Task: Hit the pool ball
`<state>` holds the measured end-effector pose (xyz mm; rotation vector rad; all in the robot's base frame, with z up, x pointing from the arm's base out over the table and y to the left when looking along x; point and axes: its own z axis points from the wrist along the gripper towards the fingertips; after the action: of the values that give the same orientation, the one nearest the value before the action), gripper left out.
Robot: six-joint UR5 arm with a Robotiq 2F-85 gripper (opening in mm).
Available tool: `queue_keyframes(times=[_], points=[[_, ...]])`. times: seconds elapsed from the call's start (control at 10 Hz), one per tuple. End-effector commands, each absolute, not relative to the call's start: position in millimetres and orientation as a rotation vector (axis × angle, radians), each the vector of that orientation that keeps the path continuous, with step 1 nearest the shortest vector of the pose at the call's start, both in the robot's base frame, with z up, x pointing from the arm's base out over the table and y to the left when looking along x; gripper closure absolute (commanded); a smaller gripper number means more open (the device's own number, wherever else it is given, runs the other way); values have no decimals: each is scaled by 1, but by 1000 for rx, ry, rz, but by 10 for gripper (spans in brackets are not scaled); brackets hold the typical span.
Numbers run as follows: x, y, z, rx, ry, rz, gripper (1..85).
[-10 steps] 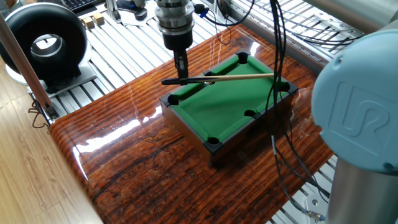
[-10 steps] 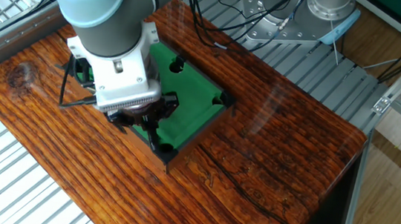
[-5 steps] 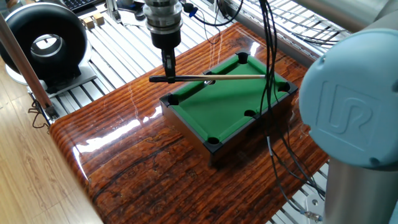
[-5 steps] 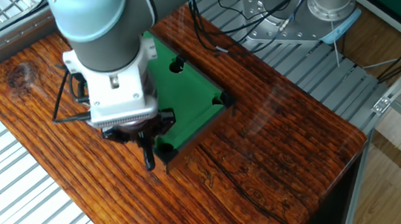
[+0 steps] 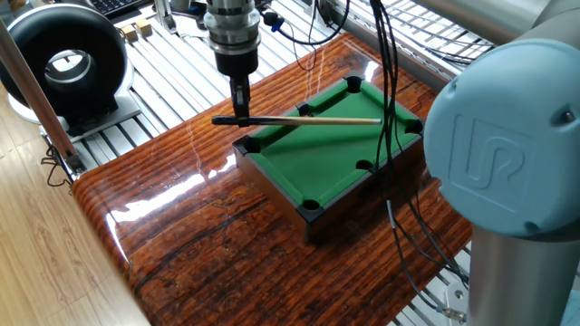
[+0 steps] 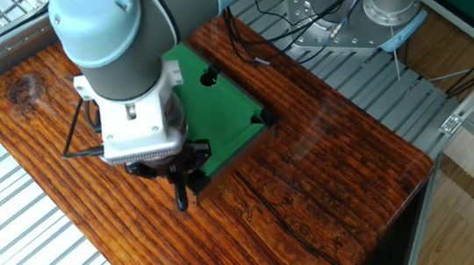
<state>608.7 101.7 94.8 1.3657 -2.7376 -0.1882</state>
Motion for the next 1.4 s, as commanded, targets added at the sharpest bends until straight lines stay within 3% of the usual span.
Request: queue_keyframes(times=[0.0, 0.2, 1.3], points=[[608, 119, 86, 1312, -2771, -209, 847], [604, 124, 85, 1352, -2749, -145, 847], [601, 128, 84, 1397, -2728, -145, 847]])
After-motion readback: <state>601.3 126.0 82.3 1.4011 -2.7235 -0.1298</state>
